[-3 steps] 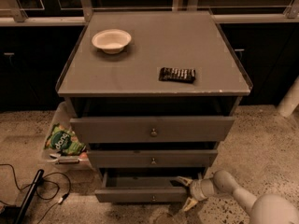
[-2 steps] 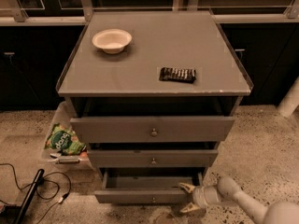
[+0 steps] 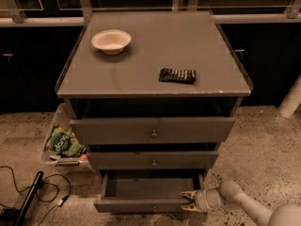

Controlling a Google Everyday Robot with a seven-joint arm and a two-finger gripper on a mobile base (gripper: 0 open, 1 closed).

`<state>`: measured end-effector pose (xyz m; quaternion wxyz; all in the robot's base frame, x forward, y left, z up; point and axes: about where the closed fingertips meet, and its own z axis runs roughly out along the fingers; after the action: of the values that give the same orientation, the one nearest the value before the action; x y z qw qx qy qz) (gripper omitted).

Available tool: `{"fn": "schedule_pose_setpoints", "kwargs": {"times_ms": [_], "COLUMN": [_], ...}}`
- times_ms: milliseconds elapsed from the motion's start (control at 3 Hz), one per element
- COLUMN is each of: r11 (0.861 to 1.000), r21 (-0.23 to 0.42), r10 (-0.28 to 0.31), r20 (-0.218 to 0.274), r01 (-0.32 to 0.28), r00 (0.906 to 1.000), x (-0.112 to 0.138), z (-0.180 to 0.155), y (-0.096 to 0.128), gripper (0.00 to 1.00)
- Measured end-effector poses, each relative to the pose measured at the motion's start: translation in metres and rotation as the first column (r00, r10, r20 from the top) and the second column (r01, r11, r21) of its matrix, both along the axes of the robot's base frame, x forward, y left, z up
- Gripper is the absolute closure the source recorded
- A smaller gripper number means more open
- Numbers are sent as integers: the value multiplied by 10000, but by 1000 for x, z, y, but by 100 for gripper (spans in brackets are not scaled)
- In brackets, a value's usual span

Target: Open bottom drawer

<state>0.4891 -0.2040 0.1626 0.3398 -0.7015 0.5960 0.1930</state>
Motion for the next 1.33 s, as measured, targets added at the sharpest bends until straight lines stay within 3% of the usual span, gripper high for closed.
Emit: {"fn": "schedule_pose_setpoints", "kwargs": {"times_ms": [333, 1333], "r11": [10000, 10000], "r21": [0, 15], "r10": [0, 2], "r20": [0, -102], "r01": [0, -2], "r00": [10000, 9999], "x": [0, 3], "z": [0, -4], "y": [0, 0], "gripper": [81, 12]}}
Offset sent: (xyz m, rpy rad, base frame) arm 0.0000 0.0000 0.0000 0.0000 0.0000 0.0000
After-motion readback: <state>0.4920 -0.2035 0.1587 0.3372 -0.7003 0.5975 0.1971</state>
